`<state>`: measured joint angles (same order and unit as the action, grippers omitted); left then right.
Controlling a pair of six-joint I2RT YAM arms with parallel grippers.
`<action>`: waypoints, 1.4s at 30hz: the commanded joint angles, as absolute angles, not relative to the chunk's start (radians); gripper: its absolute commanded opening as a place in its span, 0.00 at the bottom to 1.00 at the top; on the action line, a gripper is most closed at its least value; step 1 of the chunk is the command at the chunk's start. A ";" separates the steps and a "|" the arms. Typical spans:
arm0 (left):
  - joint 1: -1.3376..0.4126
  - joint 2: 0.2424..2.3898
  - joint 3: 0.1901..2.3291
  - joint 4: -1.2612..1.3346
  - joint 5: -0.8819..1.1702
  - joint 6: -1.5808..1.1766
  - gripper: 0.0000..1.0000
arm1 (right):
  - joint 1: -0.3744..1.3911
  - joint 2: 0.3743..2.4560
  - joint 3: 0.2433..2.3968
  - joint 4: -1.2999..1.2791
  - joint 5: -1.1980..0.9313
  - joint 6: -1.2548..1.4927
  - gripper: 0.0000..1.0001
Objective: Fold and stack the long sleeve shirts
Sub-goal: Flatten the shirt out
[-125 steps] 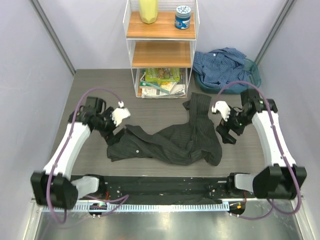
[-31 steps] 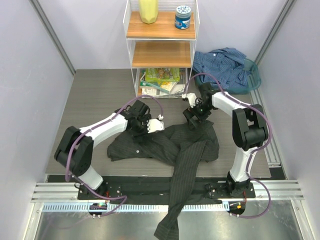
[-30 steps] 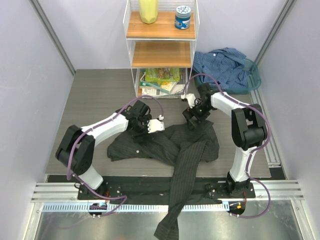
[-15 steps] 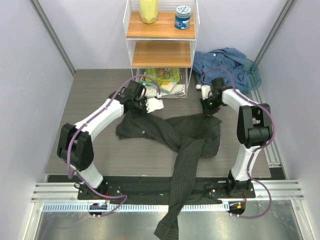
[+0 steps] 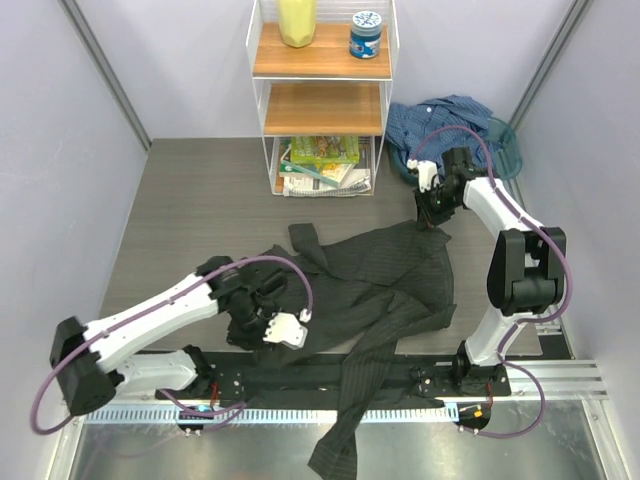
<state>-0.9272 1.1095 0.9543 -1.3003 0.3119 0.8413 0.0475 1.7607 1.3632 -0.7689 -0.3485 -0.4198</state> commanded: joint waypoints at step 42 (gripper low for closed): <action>-0.787 1.832 1.361 -0.500 0.246 0.855 0.00 | 0.061 1.585 1.359 -1.012 -0.508 -0.627 0.80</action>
<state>-0.7898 1.8896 1.3220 -0.5495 0.2821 0.8600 0.0597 1.5906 1.3380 -1.0119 -0.5034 -0.6090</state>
